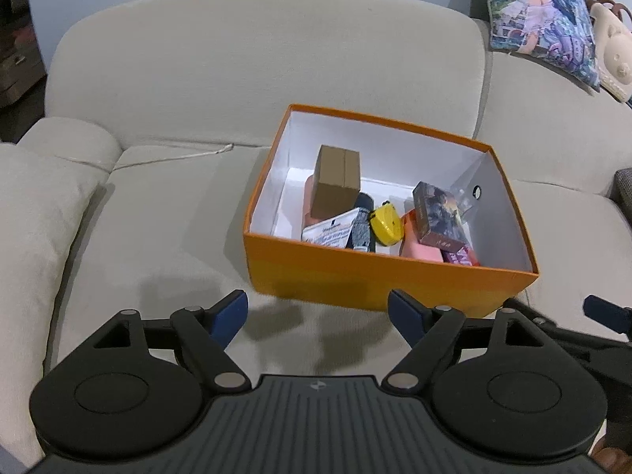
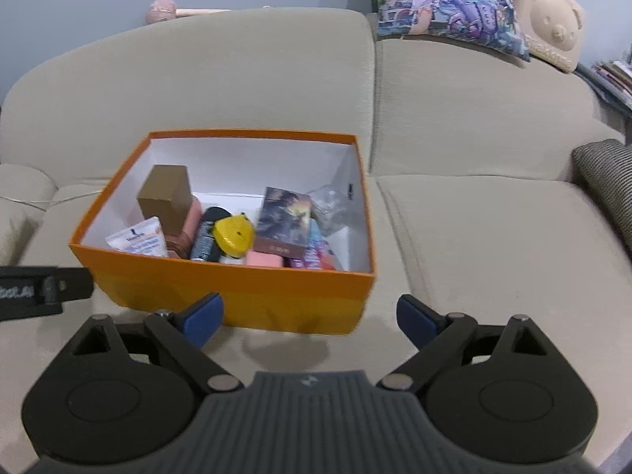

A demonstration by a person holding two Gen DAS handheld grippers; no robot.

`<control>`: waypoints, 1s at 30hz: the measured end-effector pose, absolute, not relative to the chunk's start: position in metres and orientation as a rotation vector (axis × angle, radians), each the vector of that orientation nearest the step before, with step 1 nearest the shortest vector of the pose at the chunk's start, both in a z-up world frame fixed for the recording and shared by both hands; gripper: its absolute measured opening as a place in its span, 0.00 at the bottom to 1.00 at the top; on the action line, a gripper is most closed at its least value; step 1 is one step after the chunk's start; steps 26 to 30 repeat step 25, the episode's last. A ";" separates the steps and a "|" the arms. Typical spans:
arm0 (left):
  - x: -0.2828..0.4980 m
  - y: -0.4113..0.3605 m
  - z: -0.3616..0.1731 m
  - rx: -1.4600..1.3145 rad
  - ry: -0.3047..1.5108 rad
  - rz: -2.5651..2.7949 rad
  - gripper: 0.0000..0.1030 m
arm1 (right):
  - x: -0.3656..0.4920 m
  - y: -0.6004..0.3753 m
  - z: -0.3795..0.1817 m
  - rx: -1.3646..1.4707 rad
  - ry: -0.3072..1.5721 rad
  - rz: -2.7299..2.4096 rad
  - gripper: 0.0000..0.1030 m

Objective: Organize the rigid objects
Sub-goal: 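Withdraw both open grippers up from the orange box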

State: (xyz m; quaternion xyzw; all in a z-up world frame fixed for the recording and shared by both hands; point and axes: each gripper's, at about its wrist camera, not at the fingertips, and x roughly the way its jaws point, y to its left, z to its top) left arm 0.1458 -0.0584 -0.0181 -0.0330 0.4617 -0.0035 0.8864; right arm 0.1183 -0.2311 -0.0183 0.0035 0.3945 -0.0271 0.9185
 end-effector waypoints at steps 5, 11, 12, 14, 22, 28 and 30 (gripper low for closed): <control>0.137 -0.059 -0.020 -0.050 0.949 0.051 0.92 | 0.112 -0.237 -0.013 0.005 0.804 -0.092 0.92; 0.130 -0.060 -0.020 -0.033 0.935 0.070 0.97 | 0.111 -0.239 -0.011 0.033 0.801 -0.112 0.93; 0.128 -0.060 -0.020 -0.024 0.928 0.083 0.98 | 0.111 -0.239 -0.011 0.033 0.801 -0.114 0.93; 0.128 -0.062 -0.020 0.005 0.922 0.104 0.99 | 0.111 -0.239 -0.010 0.035 0.800 -0.115 0.93; 0.128 -0.066 -0.018 0.040 0.909 0.100 1.00 | 0.109 -0.235 -0.008 0.028 0.793 -0.112 0.93; 0.128 -0.066 -0.017 0.043 0.901 0.097 1.00 | 0.109 -0.235 -0.008 0.028 0.793 -0.113 0.94; 0.128 -0.066 -0.017 0.043 0.901 0.097 1.00 | 0.109 -0.235 -0.008 0.028 0.793 -0.113 0.94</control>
